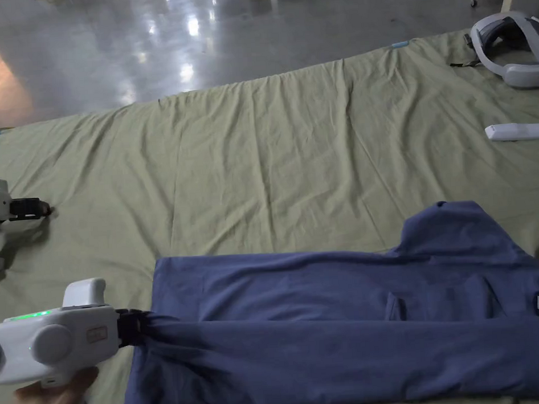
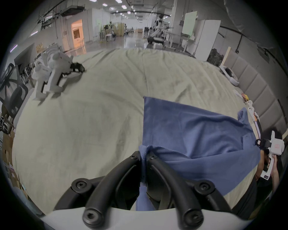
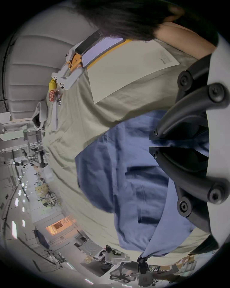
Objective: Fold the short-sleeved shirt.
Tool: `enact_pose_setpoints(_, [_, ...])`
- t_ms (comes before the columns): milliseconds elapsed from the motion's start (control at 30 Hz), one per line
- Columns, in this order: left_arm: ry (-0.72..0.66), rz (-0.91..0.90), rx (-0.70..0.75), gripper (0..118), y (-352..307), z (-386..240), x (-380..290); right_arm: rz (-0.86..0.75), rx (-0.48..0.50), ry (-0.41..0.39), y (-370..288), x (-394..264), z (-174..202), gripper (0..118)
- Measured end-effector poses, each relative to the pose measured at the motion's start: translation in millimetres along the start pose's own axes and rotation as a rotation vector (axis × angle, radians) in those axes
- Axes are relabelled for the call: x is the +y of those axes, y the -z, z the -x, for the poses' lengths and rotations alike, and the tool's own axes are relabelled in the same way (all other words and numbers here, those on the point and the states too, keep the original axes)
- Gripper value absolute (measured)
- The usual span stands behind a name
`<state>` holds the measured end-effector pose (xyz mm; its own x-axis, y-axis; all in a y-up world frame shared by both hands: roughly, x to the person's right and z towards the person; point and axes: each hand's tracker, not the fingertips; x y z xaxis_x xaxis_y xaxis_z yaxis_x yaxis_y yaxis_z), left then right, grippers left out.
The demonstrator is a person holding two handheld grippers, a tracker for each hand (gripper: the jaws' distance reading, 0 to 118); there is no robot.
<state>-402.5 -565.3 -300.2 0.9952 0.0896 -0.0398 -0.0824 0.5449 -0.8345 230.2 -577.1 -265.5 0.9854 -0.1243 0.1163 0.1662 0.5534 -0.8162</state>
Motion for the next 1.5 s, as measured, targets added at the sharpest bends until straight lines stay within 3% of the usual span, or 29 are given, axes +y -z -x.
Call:
enact_pose_setpoints(33, [0.0,-0.01,0.003,28,6,1,-2,-0.002,0.001,0.0,4,-2,-2,11])
enact_pose_setpoints(67, [-0.003,-0.012,0.023,77,10,2,-6,-0.001,0.0,0.003,6,-5,-4,16])
enact_pose_setpoints(100, [-0.009,-0.01,0.03,96,12,3,-8,0.003,0.008,0.012,5,-7,-8,33])
enact_pose_setpoints(167, [-0.025,-0.069,-0.014,96,-2,5,-15,-0.014,0.057,0.045,-5,-12,-11,85])
enact_pose_setpoints(200, [-0.023,-0.101,-0.022,96,-17,0,-19,-0.025,0.053,0.042,-14,-15,-9,92])
enact_pose_setpoints(300, [0.039,-0.288,-0.066,96,-76,-11,-33,-0.126,0.048,-0.035,-55,-22,3,92])
enact_pose_setpoints(433, [0.148,-0.594,0.015,96,-184,-49,-65,-0.34,0.074,-0.184,-142,-44,38,92])
enact_pose_setpoints(533, [0.172,-0.774,0.026,96,-248,-73,-93,-0.525,0.011,-0.283,-203,-64,66,92])
enact_pose_setpoints(600, [0.094,-0.864,0.078,96,-277,-90,-110,-0.642,-0.015,-0.284,-236,-79,86,92])
enact_pose_setpoints(667, [0.031,-0.931,0.086,96,-295,-101,-126,-0.704,-0.064,-0.222,-247,-92,101,92])
enact_pose_setpoints(733, [0.036,-0.917,0.06,96,-307,-111,-136,-0.653,-0.009,-0.262,-252,-95,107,92])
enact_pose_setpoints(767, [0.045,-0.932,0.064,96,-312,-116,-144,-0.609,0.04,-0.278,-250,-95,108,92])
enact_pose_setpoints(833, [0.086,-0.924,0.117,96,-320,-128,-155,-0.619,0.044,-0.249,-257,-98,113,83])
enact_pose_setpoints(900, [0.105,-0.942,0.136,96,-324,-136,-166,-0.635,0.062,-0.258,-262,-101,116,50])
enact_pose_setpoints(967, [0.098,-0.939,0.113,96,-331,-140,-172,-0.678,0.097,-0.248,-265,-105,117,5])
enact_pose_setpoints(1033, [0.091,-0.93,0.068,96,-334,-140,-175,-0.718,0.104,-0.226,-271,-108,118,4])
enact_pose_setpoints(1100, [0.084,-0.928,0.092,96,-337,-143,-174,-0.765,0.042,-0.252,-276,-111,121,3])
enact_pose_setpoints(1200, [0.098,-0.952,0.128,96,-345,-144,-172,-0.773,0.053,-0.278,-282,-112,126,3])
enact_pose_setpoints(1233, [0.096,-0.958,0.135,93,-348,-145,-171,-0.78,0.048,-0.286,-283,-112,127,3])
enact_pose_setpoints(1267, [0.097,-0.963,0.134,80,-351,-143,-173,-0.793,0.041,-0.294,-285,-114,127,3])
enact_pose_setpoints(1300, [0.101,-0.978,0.121,56,-352,-143,-174,-0.793,0.04,-0.304,-287,-114,131,3])
enact_pose_setpoints(1333, [0.1,-0.982,0.132,11,-352,-145,-173,-0.793,0.039,-0.304,-288,-115,131,3])
enact_pose_setpoints(1367, [0.09,-0.982,0.157,1,-351,-146,-171,-0.797,0.045,-0.299,-288,-115,130,3])
enact_pose_setpoints(1500, [0.054,-0.952,0.115,1,-358,-137,-167,-0.801,0.058,-0.297,-296,-119,132,3])
